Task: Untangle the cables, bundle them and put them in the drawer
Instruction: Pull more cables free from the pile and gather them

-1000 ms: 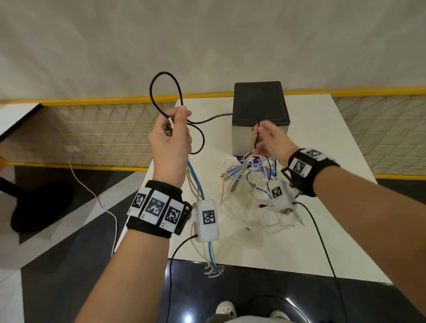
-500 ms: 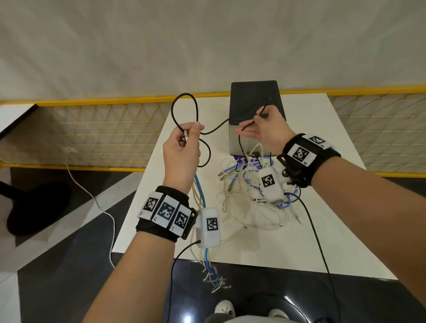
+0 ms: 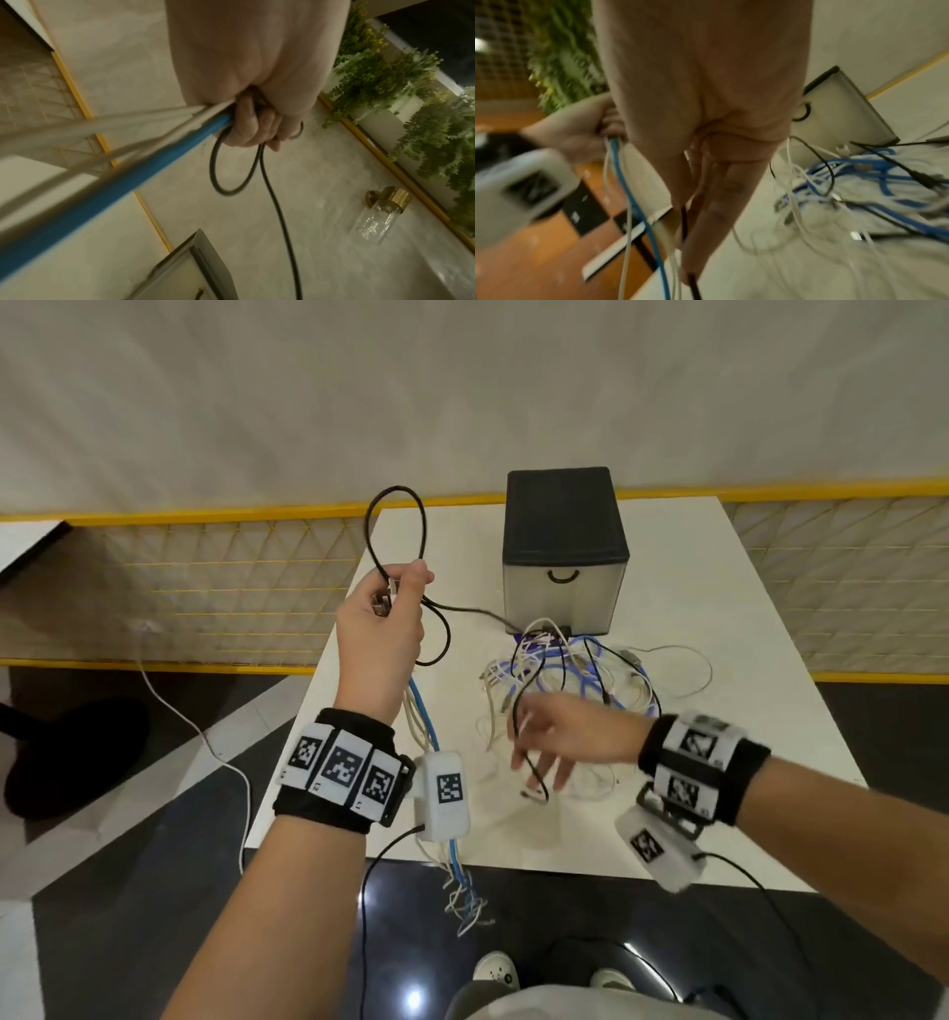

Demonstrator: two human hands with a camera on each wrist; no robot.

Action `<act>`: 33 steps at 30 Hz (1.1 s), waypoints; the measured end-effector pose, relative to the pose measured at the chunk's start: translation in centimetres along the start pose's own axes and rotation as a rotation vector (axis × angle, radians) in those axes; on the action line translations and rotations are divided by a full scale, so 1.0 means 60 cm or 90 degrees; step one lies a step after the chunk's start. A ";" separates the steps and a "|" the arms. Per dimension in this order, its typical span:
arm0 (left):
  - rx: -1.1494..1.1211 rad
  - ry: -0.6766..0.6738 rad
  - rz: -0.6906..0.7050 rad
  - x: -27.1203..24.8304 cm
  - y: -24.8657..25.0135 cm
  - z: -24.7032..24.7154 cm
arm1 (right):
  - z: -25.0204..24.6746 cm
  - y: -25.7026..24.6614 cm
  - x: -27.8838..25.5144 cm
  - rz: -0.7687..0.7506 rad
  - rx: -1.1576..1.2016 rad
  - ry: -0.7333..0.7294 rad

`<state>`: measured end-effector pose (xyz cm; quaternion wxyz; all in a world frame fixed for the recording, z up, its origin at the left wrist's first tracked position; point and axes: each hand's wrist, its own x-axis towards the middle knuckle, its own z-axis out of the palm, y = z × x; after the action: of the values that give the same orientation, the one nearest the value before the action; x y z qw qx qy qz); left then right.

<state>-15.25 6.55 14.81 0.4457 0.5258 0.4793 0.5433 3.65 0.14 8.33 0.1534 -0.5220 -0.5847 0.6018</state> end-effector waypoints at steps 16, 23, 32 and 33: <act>0.268 -0.362 -0.073 -0.097 -0.008 -0.014 | 0.189 0.152 -0.023 -0.016 -0.327 -0.310; 0.219 -0.320 -0.038 -0.121 -0.008 -0.018 | 0.216 0.148 -0.036 -0.056 -0.463 -0.309; 0.151 -0.292 -0.065 -0.156 -0.023 -0.010 | 0.147 0.046 -0.046 -0.316 -0.230 0.340; 0.114 -0.295 -0.077 -0.161 -0.022 -0.004 | 0.148 0.038 -0.035 -0.323 -0.184 0.352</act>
<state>-15.04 -2.85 12.10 0.5269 0.6442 0.4409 0.3362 -1.68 -6.99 5.28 0.3738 -0.5195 -0.7103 0.2932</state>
